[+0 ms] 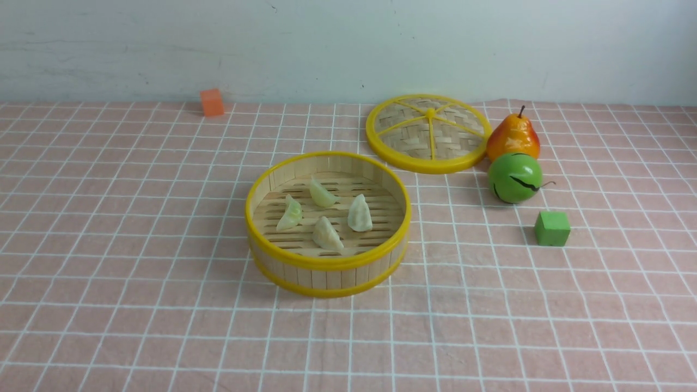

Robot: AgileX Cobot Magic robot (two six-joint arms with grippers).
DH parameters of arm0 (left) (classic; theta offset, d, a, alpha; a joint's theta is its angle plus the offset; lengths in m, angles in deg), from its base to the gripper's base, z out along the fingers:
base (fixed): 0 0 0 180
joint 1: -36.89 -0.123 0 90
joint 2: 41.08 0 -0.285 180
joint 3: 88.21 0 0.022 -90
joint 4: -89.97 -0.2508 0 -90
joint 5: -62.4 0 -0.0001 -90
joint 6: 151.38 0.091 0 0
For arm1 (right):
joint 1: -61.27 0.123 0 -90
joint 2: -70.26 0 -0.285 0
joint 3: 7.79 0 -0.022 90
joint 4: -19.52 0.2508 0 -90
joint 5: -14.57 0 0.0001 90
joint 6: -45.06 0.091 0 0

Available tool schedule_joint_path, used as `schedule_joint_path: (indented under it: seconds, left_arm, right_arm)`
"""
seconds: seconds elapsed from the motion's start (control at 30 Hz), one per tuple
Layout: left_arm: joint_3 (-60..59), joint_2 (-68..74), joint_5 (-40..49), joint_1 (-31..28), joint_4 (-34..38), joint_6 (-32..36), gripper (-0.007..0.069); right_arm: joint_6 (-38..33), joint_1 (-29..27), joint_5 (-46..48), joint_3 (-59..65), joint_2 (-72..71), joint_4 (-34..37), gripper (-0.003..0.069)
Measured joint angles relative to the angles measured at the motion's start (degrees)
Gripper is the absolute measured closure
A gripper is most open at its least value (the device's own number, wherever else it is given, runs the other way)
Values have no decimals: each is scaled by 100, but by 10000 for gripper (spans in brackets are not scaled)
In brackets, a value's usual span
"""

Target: Put the dumplings into the steamer on the table with the pink tablecloth.

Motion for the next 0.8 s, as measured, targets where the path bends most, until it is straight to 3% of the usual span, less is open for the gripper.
schedule_joint_path:
  seconds: [0.8]
  left_arm:
    - [0, 0, 0, 0, 0, 0, 638]
  right_arm:
    - [0, 0, 0, 0, 0, 0, 592]
